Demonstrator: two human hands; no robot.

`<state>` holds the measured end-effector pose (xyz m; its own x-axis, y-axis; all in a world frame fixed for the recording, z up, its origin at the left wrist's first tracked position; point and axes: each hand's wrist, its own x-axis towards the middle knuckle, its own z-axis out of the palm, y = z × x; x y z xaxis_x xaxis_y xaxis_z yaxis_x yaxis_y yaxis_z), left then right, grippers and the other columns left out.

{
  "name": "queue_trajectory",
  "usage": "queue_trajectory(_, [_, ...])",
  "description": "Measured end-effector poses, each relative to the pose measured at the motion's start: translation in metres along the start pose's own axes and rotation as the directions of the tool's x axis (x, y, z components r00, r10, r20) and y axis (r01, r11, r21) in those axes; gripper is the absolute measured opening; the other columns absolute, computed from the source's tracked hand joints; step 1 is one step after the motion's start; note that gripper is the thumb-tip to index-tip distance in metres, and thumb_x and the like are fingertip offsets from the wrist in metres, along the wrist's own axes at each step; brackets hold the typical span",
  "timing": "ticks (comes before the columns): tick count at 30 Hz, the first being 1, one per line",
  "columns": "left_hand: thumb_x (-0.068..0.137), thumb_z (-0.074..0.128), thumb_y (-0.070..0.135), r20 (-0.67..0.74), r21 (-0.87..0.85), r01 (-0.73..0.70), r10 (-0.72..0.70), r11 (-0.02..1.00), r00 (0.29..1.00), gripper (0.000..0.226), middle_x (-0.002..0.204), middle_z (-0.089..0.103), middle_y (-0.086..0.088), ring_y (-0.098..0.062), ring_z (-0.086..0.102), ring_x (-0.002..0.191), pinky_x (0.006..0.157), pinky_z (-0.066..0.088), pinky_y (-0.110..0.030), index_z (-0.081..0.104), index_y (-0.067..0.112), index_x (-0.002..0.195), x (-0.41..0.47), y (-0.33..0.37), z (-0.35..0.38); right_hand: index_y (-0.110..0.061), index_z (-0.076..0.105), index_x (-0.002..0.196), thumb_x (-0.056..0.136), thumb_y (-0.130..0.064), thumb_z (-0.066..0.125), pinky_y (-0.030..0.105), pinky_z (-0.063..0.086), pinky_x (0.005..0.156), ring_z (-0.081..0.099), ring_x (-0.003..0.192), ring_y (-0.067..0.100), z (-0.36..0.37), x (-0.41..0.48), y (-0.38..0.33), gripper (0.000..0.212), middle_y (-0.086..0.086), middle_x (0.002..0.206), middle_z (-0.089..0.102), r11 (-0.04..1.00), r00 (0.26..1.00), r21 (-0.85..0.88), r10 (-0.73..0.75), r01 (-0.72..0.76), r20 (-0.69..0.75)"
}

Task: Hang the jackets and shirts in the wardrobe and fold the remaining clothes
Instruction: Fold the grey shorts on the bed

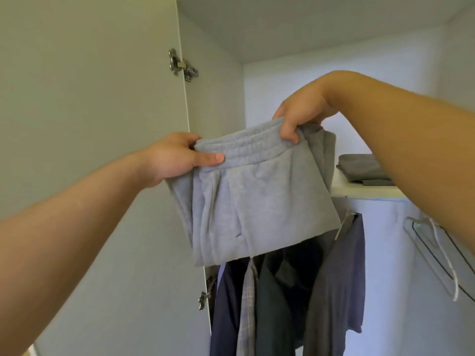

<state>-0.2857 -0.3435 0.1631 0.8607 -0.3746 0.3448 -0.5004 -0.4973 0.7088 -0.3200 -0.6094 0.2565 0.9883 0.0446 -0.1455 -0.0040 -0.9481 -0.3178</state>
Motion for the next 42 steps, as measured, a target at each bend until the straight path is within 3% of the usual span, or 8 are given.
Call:
queue_trajectory(10, [0.083, 0.081, 0.040, -0.160, -0.367, 0.086, -0.154, 0.926, 0.975, 0.039, 0.096, 0.079, -0.006, -0.026, 0.077, 0.092, 0.086, 0.060, -0.039, 0.074, 0.011, 0.107, 0.074, 0.013, 0.023, -0.007, 0.062, 0.072, 0.040, -0.017, 0.061, 0.025, 0.038, 0.057, 0.049, 0.053, 0.028, -0.074, 0.080, -0.012, 0.034, 0.015, 0.069, 0.060, 0.961, 0.950, -0.263, 0.003, -0.089, -0.312])
queue_trajectory(14, [0.087, 0.077, 0.038, -0.217, -0.466, 0.266, -0.401, 0.844, 0.890, 0.033, 0.091, 0.077, -0.012, -0.030, 0.073, 0.083, 0.090, 0.058, -0.043, 0.072, 0.008, 0.100, 0.135, -0.012, 0.040, -0.017, 0.067, 0.118, 0.071, -0.020, 0.067, 0.045, 0.051, 0.090, 0.064, 0.106, 0.033, -0.071, 0.159, -0.021, 0.047, 0.012, 0.120, 0.068, 0.869, 0.837, -0.493, -0.249, -0.029, -0.487])
queue_trajectory(17, [0.091, 0.069, 0.032, -0.359, 0.150, 0.466, -0.391, 0.872, 0.848, 0.036, 0.116, 0.068, -0.015, -0.034, 0.067, 0.105, 0.090, 0.056, -0.040, 0.065, 0.005, 0.114, 0.171, -0.049, 0.055, -0.029, 0.053, 0.136, 0.080, -0.027, 0.062, 0.048, 0.037, 0.100, 0.049, 0.126, 0.027, -0.029, 0.212, -0.007, 0.057, 0.004, 0.137, 0.052, 0.805, 0.781, -0.592, -0.343, -0.043, -0.523])
queue_trajectory(20, [0.089, 0.057, 0.024, -0.399, 0.644, 0.424, -0.193, 0.637, 0.896, 0.038, 0.129, 0.058, -0.015, -0.038, 0.057, 0.118, 0.088, 0.048, -0.041, 0.055, 0.012, 0.125, 0.185, -0.062, 0.074, -0.023, 0.062, 0.092, 0.081, -0.026, 0.058, 0.033, 0.042, 0.069, 0.059, 0.086, 0.023, 0.012, 0.247, 0.018, 0.012, 0.004, 0.111, 0.064, 0.873, 0.895, -0.487, -0.201, -0.021, -0.398])
queue_trajectory(23, [0.094, 0.051, 0.025, -0.305, 0.702, 0.221, 0.005, 0.677, 0.952, 0.036, 0.130, 0.057, -0.010, -0.035, 0.055, 0.118, 0.091, 0.047, -0.041, 0.058, 0.019, 0.129, 0.208, -0.057, 0.092, -0.013, 0.063, 0.092, 0.089, -0.030, 0.060, 0.035, 0.049, 0.074, 0.057, 0.082, 0.024, 0.036, 0.266, 0.045, 0.017, 0.006, 0.103, 0.060, 0.896, 0.971, -0.442, -0.071, -0.038, -0.227])
queue_trajectory(26, [0.106, 0.039, 0.028, -0.065, 0.654, 0.157, -0.152, 0.740, 0.986, 0.041, 0.144, 0.055, -0.012, -0.033, 0.052, 0.129, 0.107, 0.041, -0.040, 0.053, 0.017, 0.143, 0.236, -0.063, 0.108, -0.006, 0.057, 0.136, 0.101, -0.033, 0.050, 0.037, 0.043, 0.092, 0.054, 0.109, 0.028, 0.050, 0.285, 0.065, 0.045, 0.014, 0.138, 0.056, 0.929, 0.990, -0.371, -0.046, -0.007, -0.136])
queue_trajectory(30, [0.109, 0.024, 0.033, 0.070, 0.760, 0.114, -0.255, 0.640, 0.964, 0.048, 0.156, 0.045, -0.009, -0.030, 0.042, 0.140, 0.117, 0.032, -0.047, 0.053, 0.016, 0.144, 0.259, -0.090, 0.119, -0.008, 0.039, 0.153, 0.107, -0.042, 0.033, 0.036, 0.031, 0.112, 0.039, 0.142, 0.030, 0.057, 0.298, 0.079, 0.058, 0.014, 0.160, 0.035, 0.985, 0.985, -0.171, -0.016, -0.015, -0.175])
queue_trajectory(42, [0.109, 0.021, 0.030, 0.051, 0.766, 0.085, -0.191, 0.637, 0.980, 0.045, 0.146, 0.054, -0.008, -0.028, 0.045, 0.134, 0.114, 0.031, -0.050, 0.060, 0.014, 0.126, 0.282, -0.104, 0.128, -0.007, 0.060, 0.132, 0.103, -0.041, 0.045, 0.031, 0.039, 0.082, 0.058, 0.105, 0.025, 0.064, 0.323, 0.098, 0.048, 0.013, 0.132, 0.061, 1.000, 0.958, 0.008, -0.016, 0.019, -0.288])
